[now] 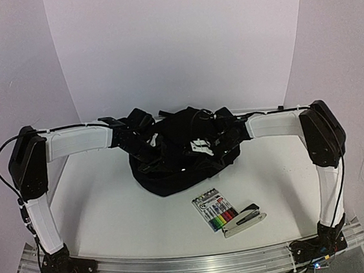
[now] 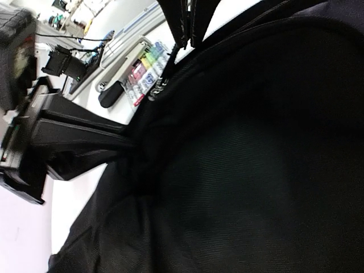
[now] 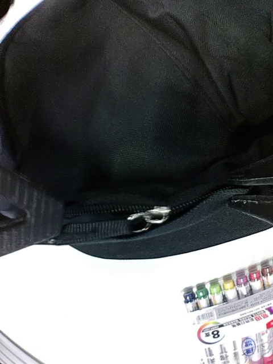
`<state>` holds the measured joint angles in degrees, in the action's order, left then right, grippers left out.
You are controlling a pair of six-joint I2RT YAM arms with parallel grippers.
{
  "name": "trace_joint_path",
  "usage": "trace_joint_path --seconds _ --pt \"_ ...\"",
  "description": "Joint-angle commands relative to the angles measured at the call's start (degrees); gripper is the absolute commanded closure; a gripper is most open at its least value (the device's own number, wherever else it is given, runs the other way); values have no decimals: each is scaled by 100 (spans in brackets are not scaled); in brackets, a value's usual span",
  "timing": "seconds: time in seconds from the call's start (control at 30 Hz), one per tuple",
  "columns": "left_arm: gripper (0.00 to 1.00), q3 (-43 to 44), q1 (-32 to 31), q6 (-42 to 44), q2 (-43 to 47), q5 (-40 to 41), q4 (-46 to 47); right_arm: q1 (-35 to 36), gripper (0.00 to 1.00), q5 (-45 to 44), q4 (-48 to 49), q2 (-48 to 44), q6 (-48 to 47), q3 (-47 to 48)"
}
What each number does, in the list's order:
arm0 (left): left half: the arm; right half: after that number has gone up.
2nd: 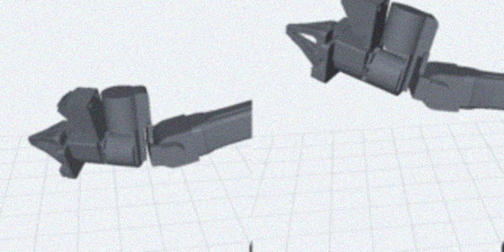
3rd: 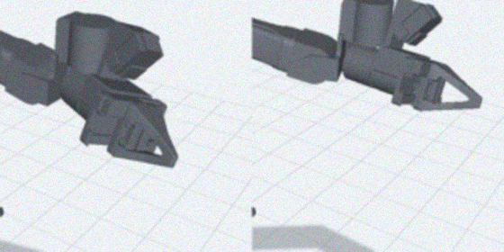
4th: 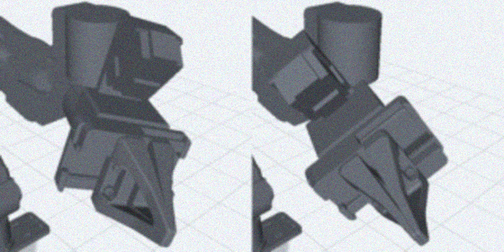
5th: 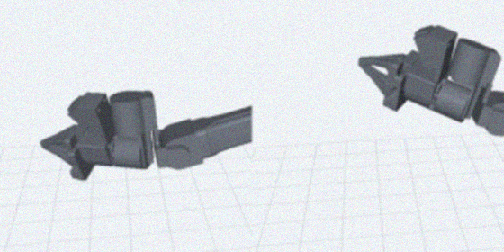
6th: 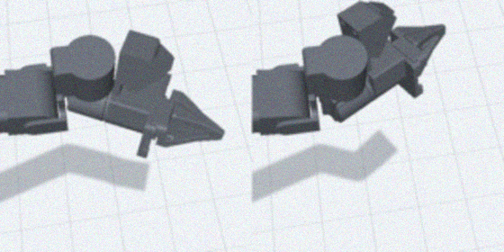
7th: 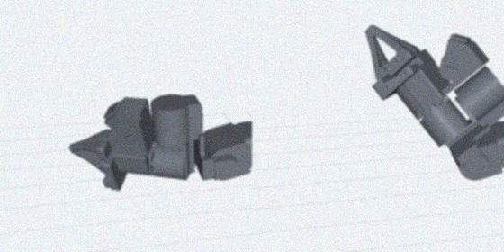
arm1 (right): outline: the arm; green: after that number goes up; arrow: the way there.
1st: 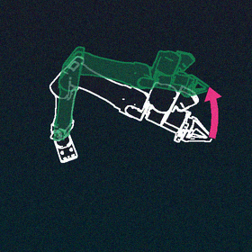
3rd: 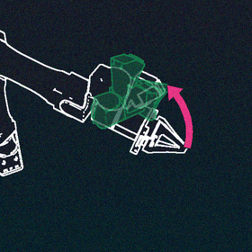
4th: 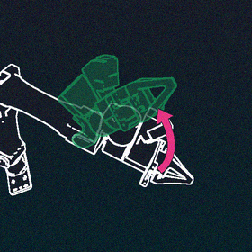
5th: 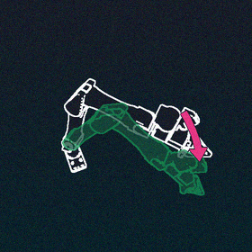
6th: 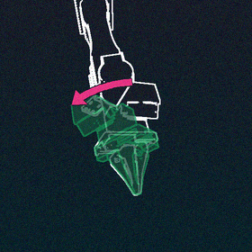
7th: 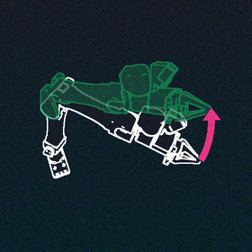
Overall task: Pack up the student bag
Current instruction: Zip the student bag at the center of the board.
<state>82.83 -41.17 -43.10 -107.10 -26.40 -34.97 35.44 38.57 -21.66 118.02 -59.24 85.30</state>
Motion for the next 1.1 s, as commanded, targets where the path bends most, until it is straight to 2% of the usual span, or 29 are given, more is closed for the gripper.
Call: trace_joint_path --seconds 0.0,0.13,0.27,0.4,0.6,0.67,0.77,0.8,0.9,0.93,1.0,1.07 --pt "100 -509 289 -99 977 373 -562 -491 100 -850 -127 -300 29 -320" --pt "100 -744 381 -140 1191 510 -610 -587 100 -860 -127 -464 52 -537" --pt "100 -629 391 -105 1098 432 -667 -588 100 -811 -121 -594 166 -620" --pt "100 -700 444 -85 1280 733 -799 -658 100 -1064 -127 -663 99 -727" --pt "100 -984 1021 -55 1696 1085 -940 -1159 100 -1244 -135 -787 -314 -1039" --pt "100 -934 1108 73 1705 1014 -861 -1332 100 -1362 -128 -813 -522 -1083" --pt "100 -380 989 354 1214 422 -727 -1395 100 -1437 -127 -759 -364 -825" --pt "100 -190 891 399 1001 261 -654 -1398 91 -1350 -132 -772 -183 -713" --pt "100 173 728 320 548 -212 -202 -1346 38 -975 -140 -905 519 -301" --pt "100 261 717 260 439 -341 -67 -1293 27 -858 -148 -986 748 -197" --pt "100 481 693 224 272 -486 43 -1159 19 -628 -148 -1175 1068 -143" --pt "100 650 680 222 157 -560 66 -911 16 -546 -153 -1325 1276 -127"
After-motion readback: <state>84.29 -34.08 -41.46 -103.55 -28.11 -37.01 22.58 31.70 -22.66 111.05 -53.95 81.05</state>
